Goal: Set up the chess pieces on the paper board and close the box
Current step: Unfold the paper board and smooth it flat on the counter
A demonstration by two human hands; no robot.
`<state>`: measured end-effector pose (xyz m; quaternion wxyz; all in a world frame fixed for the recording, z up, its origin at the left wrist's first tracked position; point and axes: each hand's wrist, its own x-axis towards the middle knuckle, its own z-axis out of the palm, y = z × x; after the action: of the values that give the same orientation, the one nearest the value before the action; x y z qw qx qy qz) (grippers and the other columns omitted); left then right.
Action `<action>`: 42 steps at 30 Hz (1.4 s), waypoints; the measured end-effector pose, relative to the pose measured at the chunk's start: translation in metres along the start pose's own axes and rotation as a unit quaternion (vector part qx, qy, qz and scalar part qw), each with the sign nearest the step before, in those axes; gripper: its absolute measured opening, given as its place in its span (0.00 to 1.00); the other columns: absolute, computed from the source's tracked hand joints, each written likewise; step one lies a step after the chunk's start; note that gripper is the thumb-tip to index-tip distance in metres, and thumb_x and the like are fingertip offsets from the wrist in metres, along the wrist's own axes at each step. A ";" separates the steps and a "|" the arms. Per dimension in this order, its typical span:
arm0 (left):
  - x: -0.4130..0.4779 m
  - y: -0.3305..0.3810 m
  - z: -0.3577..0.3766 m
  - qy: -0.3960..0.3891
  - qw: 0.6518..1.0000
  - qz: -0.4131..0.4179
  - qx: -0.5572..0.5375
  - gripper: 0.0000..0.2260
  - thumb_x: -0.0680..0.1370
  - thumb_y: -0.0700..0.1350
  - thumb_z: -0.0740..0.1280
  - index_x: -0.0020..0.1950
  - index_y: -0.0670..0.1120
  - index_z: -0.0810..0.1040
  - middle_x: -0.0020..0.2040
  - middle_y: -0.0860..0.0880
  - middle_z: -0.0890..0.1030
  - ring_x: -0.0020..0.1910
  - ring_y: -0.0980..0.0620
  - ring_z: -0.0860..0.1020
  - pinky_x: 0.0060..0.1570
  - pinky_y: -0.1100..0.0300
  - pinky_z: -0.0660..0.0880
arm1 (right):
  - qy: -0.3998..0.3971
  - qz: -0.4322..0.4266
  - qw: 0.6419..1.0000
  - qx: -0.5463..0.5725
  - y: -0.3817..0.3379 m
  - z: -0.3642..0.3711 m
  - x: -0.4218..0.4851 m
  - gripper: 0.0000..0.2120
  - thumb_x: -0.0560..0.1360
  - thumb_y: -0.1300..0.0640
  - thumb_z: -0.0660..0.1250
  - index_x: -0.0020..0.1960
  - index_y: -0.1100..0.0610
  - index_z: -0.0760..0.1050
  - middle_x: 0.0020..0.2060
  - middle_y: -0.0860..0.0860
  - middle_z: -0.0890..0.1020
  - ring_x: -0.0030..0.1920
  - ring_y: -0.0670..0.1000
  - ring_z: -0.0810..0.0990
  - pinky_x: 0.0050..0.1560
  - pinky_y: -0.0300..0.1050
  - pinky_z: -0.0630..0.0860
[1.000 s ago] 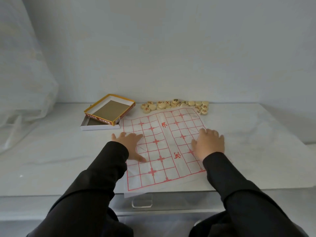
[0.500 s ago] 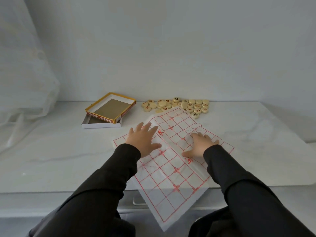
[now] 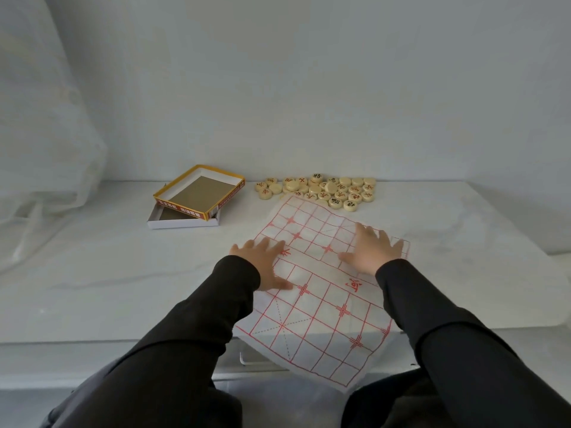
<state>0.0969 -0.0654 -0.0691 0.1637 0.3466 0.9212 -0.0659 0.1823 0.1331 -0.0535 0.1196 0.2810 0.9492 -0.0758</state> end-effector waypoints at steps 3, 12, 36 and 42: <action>-0.005 0.007 -0.005 -0.023 0.999 -0.035 0.021 0.37 0.73 0.66 0.60 0.76 0.53 0.51 0.72 0.45 0.63 0.66 0.43 0.69 0.63 0.49 0.68 | 0.013 -0.005 1.000 -0.001 -0.009 0.008 -0.003 0.40 0.75 0.34 0.56 0.77 0.52 0.44 0.77 0.54 0.50 0.76 0.58 0.49 0.72 0.64 0.49; -0.002 -0.003 -0.004 0.174 0.984 -0.045 0.014 0.24 0.80 0.57 0.56 0.73 0.49 0.61 0.66 0.46 0.72 0.63 0.46 0.70 0.62 0.52 0.68 | -0.046 -0.091 0.995 -0.022 -0.008 0.015 0.007 0.46 0.69 0.32 0.63 0.77 0.48 0.45 0.77 0.51 0.49 0.76 0.58 0.49 0.71 0.67 0.50; 0.035 -0.046 -0.002 0.097 0.990 -0.015 -0.098 0.33 0.76 0.61 0.60 0.75 0.48 0.55 0.76 0.50 0.56 0.75 0.49 0.54 0.72 0.45 0.54 | 0.130 -0.280 0.945 -0.104 -0.081 -0.013 0.098 0.24 0.80 0.58 0.54 0.76 0.55 0.54 0.77 0.54 0.51 0.76 0.56 0.49 0.74 0.57 0.52; 0.042 -0.059 -0.006 0.073 0.991 -0.012 -0.114 0.34 0.75 0.61 0.62 0.76 0.50 0.54 0.76 0.51 0.55 0.75 0.50 0.53 0.71 0.44 0.56 | 0.126 -0.328 0.930 -0.107 -0.133 -0.028 0.152 0.22 0.82 0.53 0.50 0.76 0.55 0.55 0.76 0.55 0.54 0.75 0.56 0.55 0.72 0.54 0.56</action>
<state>0.0264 -0.0825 -0.0774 0.1337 0.3189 0.9362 0.0632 -0.0200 0.1072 -0.0579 -0.0034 -0.0535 0.9982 0.0268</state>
